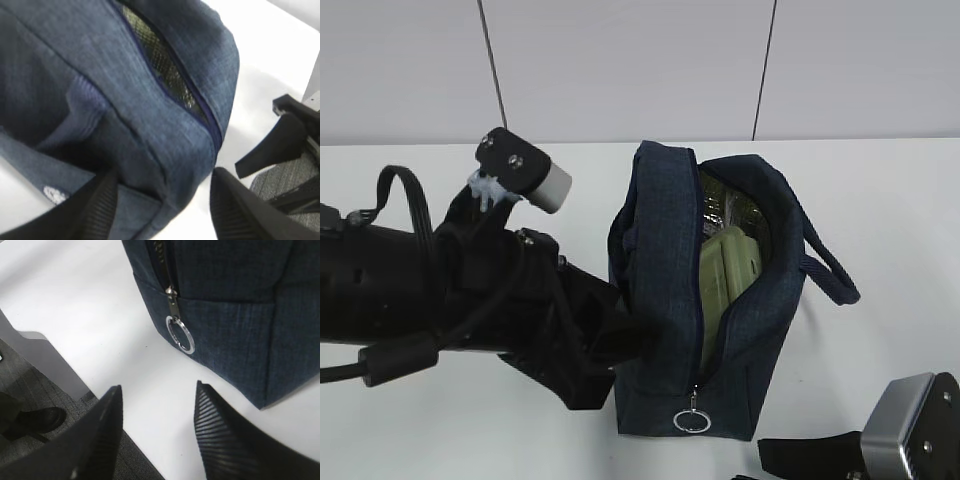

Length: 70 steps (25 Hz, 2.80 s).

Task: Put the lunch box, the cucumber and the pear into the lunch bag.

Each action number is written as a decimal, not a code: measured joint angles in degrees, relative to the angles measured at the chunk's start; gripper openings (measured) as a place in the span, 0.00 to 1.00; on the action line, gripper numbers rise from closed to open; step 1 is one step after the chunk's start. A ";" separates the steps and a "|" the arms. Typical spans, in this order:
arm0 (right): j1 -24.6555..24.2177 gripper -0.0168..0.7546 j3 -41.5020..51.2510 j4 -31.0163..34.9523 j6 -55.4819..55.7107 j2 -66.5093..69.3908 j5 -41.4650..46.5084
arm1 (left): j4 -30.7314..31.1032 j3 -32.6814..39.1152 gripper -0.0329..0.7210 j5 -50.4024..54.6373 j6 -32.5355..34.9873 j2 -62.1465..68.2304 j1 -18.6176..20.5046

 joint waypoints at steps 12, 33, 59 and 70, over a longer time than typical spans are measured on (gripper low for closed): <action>0.00 0.50 0.02 0.37 -1.90 0.03 -0.15 | -2.60 -3.38 0.31 0.06 0.00 4.87 0.00; 0.00 0.44 -4.38 2.21 -8.77 5.73 -0.29 | -2.78 -3.38 0.05 -0.39 0.00 3.87 -0.05; 0.00 0.44 -9.29 3.96 -11.43 7.12 -0.38 | -2.90 -3.38 0.05 -0.39 0.00 3.36 -0.05; 0.00 0.43 -11.29 -0.56 -11.53 11.19 -0.38 | -4.74 -3.38 0.05 -0.43 0.00 3.36 -0.05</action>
